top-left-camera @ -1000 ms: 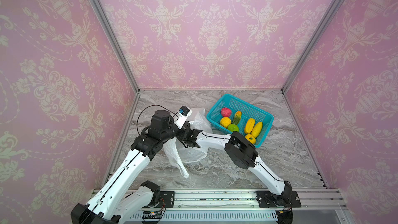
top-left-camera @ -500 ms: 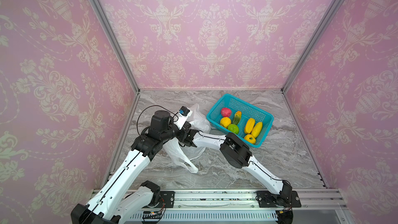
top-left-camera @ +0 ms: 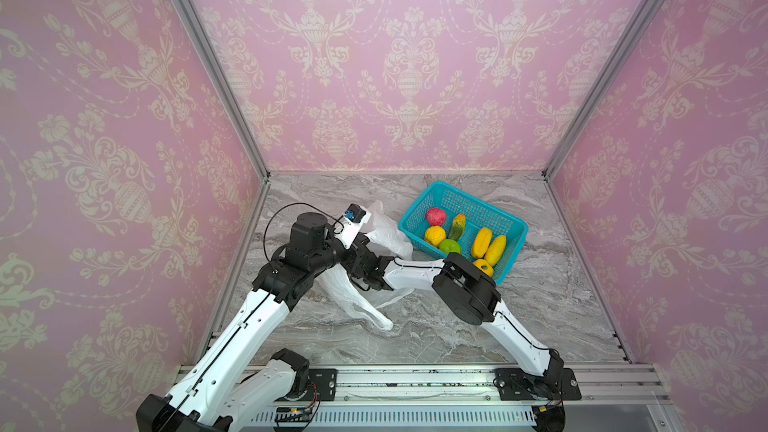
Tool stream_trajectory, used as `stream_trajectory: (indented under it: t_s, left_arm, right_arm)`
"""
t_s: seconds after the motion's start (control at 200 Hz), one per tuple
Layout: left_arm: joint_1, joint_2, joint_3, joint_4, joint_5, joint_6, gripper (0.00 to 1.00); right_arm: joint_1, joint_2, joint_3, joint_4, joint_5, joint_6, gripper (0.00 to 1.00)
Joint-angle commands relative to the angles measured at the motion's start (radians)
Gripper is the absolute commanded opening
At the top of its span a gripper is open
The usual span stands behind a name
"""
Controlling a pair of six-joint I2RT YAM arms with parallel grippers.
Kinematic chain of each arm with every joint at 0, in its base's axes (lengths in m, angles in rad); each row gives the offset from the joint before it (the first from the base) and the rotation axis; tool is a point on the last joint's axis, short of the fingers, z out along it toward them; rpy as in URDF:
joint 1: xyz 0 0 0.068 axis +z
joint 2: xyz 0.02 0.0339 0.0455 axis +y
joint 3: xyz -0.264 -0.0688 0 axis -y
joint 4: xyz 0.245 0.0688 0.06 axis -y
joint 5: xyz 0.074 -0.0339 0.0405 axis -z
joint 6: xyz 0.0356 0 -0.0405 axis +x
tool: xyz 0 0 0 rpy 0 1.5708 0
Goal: Untie the knot of the plastic bag and take out the fruit
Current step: 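Lift the yellow fruit up out of the bag with the right gripper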
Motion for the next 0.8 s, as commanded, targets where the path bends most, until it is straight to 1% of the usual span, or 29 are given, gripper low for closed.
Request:
stream_trajectory:
  t_s: [0.0,0.225,0.31,0.33,0.395,0.6,0.69,0.796]
  left_arm:
    - [-0.004,0.001,0.026,-0.005,-0.047,0.010,0.00]
    - [-0.002,0.009,0.027,-0.016,-0.113,0.016,0.00]
    - [-0.002,0.009,0.025,-0.016,-0.126,0.018,0.00]
    - [-0.002,0.009,0.025,-0.016,-0.128,0.016,0.00]
    - [-0.002,0.009,0.025,-0.016,-0.129,0.017,0.00]
    - [-0.002,0.010,0.023,-0.013,-0.114,0.017,0.00]
    - [-0.002,0.010,0.023,-0.013,-0.121,0.016,0.00]
    - [-0.002,0.010,0.023,-0.014,-0.118,0.016,0.00]
  right_arm:
    - [-0.015,-0.115,-0.143,0.094,0.053,-0.029,0.42]
    - [-0.020,-0.296,-0.414,0.276,0.072,-0.022,0.34]
    - [-0.021,-0.353,-0.494,0.358,0.082,-0.022,0.34]
    - [-0.021,-0.365,-0.547,0.374,0.082,-0.022,0.34]
    - [-0.023,-0.400,-0.606,0.429,0.078,-0.028,0.34]
    - [-0.024,-0.454,-0.684,0.502,0.071,-0.017,0.32]
    - [-0.025,-0.476,-0.695,0.509,0.028,-0.020,0.32]
    - [-0.025,-0.538,-0.731,0.522,-0.024,-0.039,0.30]
